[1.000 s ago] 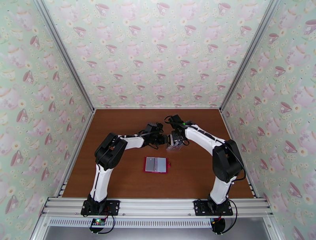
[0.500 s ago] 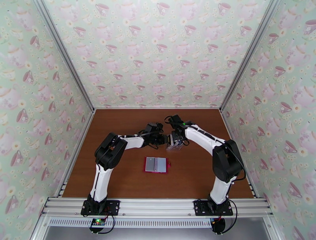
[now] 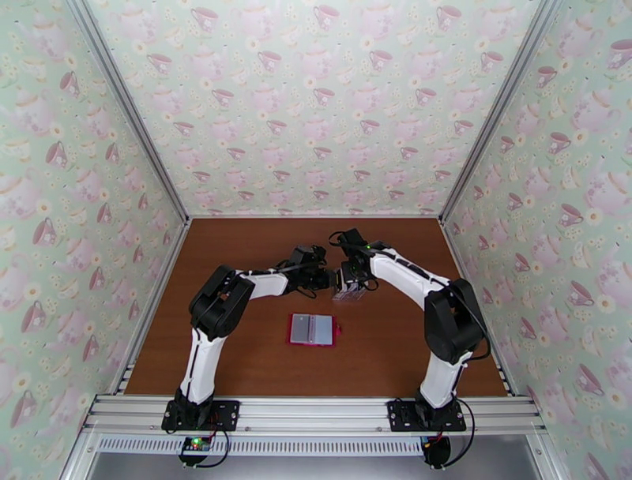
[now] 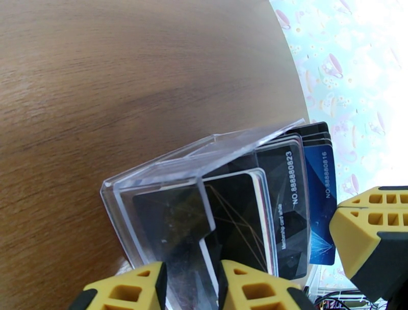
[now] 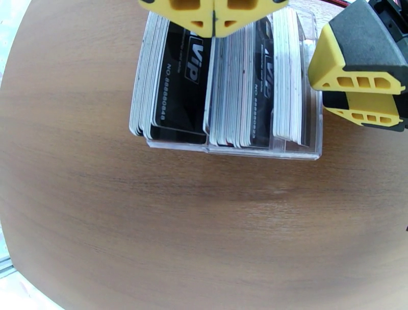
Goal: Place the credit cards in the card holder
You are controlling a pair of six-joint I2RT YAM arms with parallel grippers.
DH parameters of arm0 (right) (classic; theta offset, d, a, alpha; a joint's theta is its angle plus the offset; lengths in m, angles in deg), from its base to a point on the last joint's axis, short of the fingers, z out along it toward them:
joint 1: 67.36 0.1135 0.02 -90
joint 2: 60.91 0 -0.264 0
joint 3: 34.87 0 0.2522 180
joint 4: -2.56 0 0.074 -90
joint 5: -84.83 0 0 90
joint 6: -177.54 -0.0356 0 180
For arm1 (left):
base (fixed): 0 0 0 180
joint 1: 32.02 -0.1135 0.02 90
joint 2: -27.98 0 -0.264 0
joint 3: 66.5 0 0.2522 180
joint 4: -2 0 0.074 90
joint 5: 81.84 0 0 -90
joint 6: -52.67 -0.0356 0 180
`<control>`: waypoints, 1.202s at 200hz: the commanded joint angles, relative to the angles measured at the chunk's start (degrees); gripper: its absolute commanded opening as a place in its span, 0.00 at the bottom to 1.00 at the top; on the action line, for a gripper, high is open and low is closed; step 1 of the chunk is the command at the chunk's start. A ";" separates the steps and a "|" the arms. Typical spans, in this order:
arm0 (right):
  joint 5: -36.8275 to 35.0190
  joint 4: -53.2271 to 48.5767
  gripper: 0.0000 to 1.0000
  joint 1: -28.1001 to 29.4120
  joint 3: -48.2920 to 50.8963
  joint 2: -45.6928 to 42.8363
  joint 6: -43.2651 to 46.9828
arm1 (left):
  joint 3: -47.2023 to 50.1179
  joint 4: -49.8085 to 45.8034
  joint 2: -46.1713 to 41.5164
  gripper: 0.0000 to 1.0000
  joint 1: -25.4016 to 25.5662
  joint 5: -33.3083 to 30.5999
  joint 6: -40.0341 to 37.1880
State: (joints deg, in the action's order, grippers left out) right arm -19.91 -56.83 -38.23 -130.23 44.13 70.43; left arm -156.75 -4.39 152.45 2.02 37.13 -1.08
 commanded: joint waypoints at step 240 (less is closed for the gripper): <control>-4.37 -1.14 0.18 -0.88 -0.22 -0.83 0.40 | 2.90 -6.59 4.09 0.31 -0.95 -0.79 0.68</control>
State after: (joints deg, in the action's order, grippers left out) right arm -23.45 -57.40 -39.02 -130.34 45.40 70.43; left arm -156.49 -3.76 152.58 1.71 37.96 -0.20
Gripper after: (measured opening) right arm 0.184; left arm 0.311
